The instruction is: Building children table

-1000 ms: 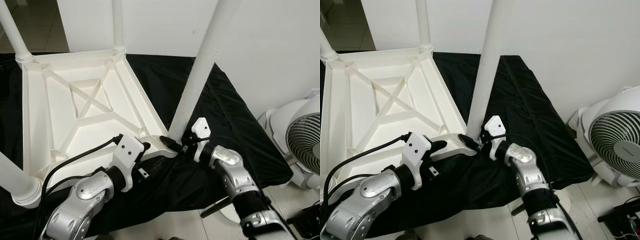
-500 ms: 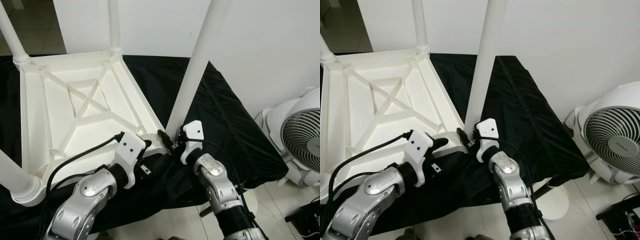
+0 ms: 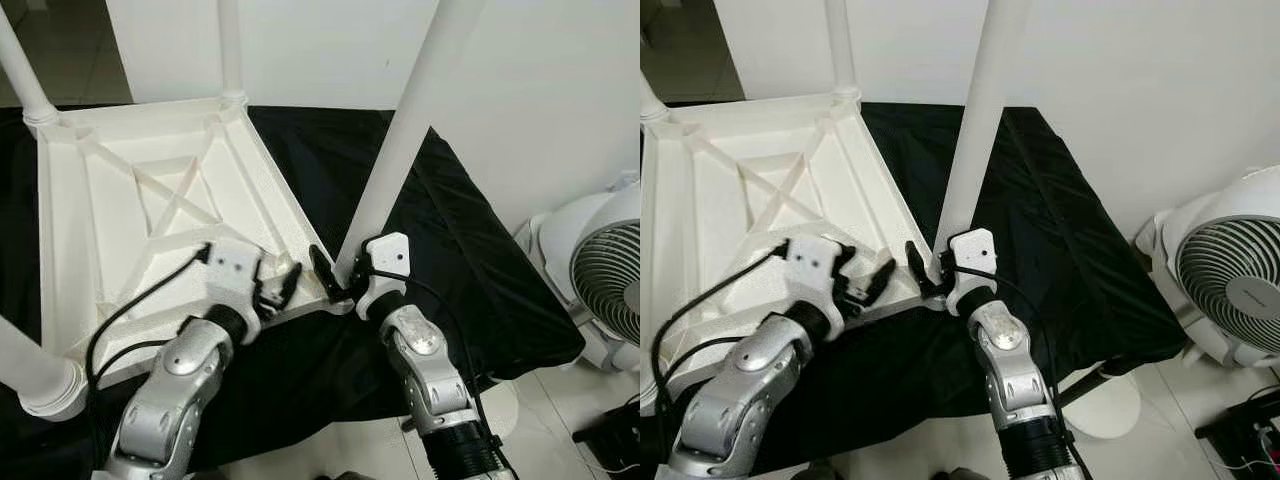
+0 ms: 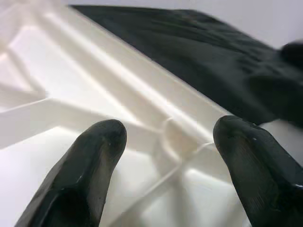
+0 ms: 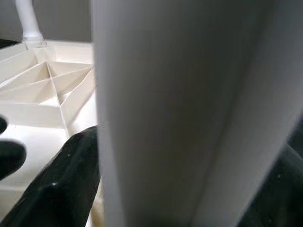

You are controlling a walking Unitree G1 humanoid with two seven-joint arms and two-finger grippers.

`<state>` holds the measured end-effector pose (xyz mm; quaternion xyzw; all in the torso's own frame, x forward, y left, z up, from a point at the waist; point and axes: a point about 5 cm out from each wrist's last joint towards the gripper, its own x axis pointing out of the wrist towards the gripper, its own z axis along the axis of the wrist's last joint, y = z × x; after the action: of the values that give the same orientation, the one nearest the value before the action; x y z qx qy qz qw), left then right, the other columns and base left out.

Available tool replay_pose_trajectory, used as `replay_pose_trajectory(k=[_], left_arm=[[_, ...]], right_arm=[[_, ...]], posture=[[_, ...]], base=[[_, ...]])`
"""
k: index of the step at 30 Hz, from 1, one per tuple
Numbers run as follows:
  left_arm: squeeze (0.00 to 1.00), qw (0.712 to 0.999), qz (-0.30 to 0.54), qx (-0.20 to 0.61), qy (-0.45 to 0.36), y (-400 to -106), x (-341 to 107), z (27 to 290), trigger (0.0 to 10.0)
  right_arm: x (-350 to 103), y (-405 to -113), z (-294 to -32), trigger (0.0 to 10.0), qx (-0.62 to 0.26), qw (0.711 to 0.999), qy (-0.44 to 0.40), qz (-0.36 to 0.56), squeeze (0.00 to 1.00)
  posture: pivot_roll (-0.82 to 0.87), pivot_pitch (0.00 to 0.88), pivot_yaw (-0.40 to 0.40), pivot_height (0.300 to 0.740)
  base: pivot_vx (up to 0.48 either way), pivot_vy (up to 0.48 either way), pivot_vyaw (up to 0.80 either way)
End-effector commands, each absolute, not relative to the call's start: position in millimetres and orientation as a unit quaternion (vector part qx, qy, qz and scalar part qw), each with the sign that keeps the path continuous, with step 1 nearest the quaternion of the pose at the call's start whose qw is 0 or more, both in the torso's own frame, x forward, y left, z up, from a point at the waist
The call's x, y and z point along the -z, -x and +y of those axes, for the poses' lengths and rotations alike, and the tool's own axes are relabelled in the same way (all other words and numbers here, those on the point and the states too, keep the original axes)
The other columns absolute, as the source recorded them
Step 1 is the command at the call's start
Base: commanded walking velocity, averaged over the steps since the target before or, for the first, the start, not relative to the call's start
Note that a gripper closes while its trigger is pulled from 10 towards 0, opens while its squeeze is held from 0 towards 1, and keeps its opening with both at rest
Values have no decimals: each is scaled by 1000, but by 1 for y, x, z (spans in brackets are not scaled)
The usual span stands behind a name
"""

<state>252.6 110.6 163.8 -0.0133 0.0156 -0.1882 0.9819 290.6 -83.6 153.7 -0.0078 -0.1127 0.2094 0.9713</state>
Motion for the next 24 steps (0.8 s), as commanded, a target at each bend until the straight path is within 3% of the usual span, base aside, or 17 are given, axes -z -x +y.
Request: replay_pose_trajectory(k=[1, 11, 14, 17, 21, 24], left_arm=[[0, 982, 38, 185, 16, -251, -156, 108, 10000], [0, 972, 53, 229, -18, -235, -146, 113, 10000], [0, 979, 73, 186, -38, -229, -139, 137, 10000], [0, 981, 83, 171, -48, -223, -136, 149, 10000], [0, 980, 86, 168, -53, -220, -135, 155, 10000], [0, 977, 90, 178, -71, -213, -135, 164, 10000]], right_arm=[[-155, -287, -91, 10000, -193, 973, 13, -122, 0], [-157, -272, -126, 10000, -132, 981, -23, -141, 0], [-151, -266, -155, 10000, -80, 988, 4, -131, 0], [-146, -262, -166, 10000, -62, 990, 10, -124, 0], [-143, -260, -169, 10000, -56, 991, 9, -120, 0], [-142, -259, -166, 10000, -59, 991, -41, -117, 0]], posture=[[156, 62, -89, 740], [146, 55, -75, 740], [128, 46, -47, 740], [127, 50, -42, 740], [129, 53, -38, 740], [139, 65, -36, 740]], base=[[0, 0, 0], [0, 0, 0], [0, 0, 0], [0, 0, 0], [0, 0, 0], [0, 0, 0]])
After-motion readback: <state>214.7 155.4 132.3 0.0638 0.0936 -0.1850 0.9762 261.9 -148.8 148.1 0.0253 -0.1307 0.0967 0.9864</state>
